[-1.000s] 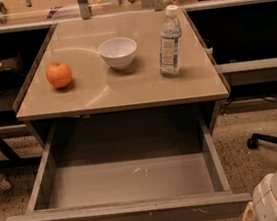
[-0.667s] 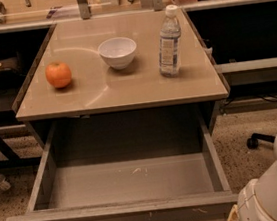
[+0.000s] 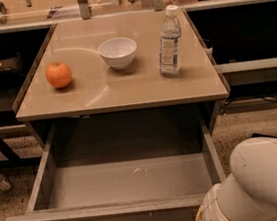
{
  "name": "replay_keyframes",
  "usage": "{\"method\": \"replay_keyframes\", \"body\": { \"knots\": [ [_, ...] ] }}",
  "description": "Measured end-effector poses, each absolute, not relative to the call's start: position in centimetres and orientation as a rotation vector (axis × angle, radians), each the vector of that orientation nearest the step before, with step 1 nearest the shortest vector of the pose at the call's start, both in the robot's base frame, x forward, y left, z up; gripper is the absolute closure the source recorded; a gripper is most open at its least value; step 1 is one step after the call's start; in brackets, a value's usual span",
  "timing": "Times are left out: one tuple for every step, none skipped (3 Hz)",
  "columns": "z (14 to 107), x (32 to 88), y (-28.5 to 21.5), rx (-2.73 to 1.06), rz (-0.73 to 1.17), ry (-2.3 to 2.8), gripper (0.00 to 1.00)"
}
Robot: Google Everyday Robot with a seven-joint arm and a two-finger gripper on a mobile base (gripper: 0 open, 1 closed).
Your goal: Close top drawer
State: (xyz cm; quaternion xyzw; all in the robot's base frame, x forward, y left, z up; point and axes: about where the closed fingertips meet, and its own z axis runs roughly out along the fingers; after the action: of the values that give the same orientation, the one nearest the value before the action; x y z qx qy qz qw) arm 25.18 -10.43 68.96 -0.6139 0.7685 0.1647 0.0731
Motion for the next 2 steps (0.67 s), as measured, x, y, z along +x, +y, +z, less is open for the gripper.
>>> {"method": "replay_keyframes", "body": {
  "knots": [
    [67.63,25.98,-8.94,-1.868,0.479,2.264,1.0],
    [66.78,26.52,-7.95,-1.885,0.467,2.235,1.0]
  ]
}}
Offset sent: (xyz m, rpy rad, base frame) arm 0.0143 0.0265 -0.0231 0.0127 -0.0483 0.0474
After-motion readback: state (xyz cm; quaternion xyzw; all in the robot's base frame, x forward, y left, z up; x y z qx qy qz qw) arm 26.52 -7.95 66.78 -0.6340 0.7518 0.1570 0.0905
